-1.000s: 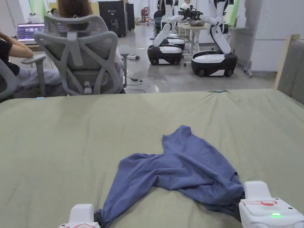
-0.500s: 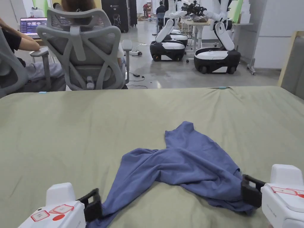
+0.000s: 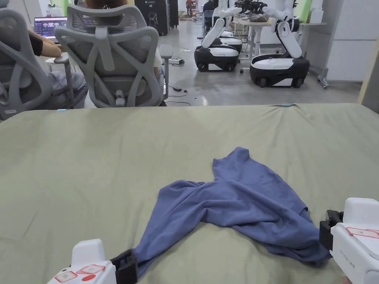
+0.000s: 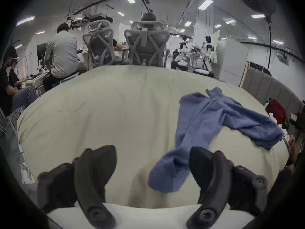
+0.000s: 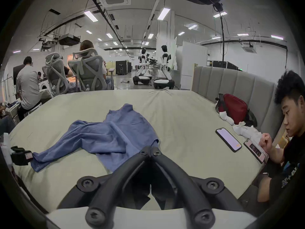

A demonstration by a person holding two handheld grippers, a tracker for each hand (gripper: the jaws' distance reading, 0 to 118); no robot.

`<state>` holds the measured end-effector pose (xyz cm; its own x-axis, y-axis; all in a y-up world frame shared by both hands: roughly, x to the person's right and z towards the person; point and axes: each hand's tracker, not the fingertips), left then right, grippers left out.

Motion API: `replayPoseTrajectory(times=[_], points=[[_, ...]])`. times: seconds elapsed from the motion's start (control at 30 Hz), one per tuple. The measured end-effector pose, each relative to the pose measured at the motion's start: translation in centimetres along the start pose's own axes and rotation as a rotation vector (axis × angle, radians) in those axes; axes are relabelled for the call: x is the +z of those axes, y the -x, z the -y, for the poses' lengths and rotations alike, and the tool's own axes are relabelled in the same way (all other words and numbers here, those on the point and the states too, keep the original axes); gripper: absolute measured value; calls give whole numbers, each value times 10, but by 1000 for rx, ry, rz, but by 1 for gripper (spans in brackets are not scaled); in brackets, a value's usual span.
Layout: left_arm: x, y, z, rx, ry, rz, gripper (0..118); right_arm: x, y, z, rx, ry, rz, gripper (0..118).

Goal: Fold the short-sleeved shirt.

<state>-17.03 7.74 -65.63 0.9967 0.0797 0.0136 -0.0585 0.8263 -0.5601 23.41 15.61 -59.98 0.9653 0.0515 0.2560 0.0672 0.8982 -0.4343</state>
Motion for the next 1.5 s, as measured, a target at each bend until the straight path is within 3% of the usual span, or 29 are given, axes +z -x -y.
replayPoseTrajectory(times=[0.1, 0.17, 0.2, 0.23, 0.5, 0.73, 0.87, 0.97, 1.0, 1.1, 1.13, 1.3, 1.4, 1.47, 1.5], points=[[-5, -9, 10, -22, 42, -8, 83, -2, -1, 0, 10, 6, 0, 0], [-10, -11, 16, -16, 56, -19, 70, -6, -1, 1, 11, 10, -2, 0], [-15, -11, 18, -9, 52, -18, 48, -7, -1, 1, 14, 11, -2, 0], [-18, -10, 19, -1, 42, -9, 6, -9, -1, 0, 16, 14, -3, 0], [-29, -12, 11, 20, 48, 10, 4, -53, 2, -39, 58, 25, -45, 0], [-43, -17, -2, 14, 97, -9, 4, -182, 9, -118, 96, 106, -197, 0], [-45, -20, -24, 28, 96, 1, 4, -247, 16, -131, 144, 181, -182, 0], [-49, -26, -38, 22, 94, 9, 4, -294, 11, -127, 124, 275, -183, 0], [-50, -28, -41, 23, 94, 15, 4, -308, 9, -125, 125, 302, -179, 3], [-56, -35, -48, 10, 90, 22, 4, -334, 4, -119, 133, 384, -204, 72], [-59, -37, -49, 6, 89, 19, 4, -345, 4, -113, 141, 434, -215, 80], [-82, -48, -57, -9, 98, 28, 4, -368, 17, -90, 221, 520, -192, 77], [-85, -53, -57, -14, 102, 37, 4, -364, 20, -88, 181, 518, -186, 69], [-85, -55, -56, -19, 103, 39, 4, -365, 23, -86, 202, 502, -202, 32], [-85, -54, -55, -16, 104, 39, 4, -362, 25, -86, 221, 488, -211, 6]])
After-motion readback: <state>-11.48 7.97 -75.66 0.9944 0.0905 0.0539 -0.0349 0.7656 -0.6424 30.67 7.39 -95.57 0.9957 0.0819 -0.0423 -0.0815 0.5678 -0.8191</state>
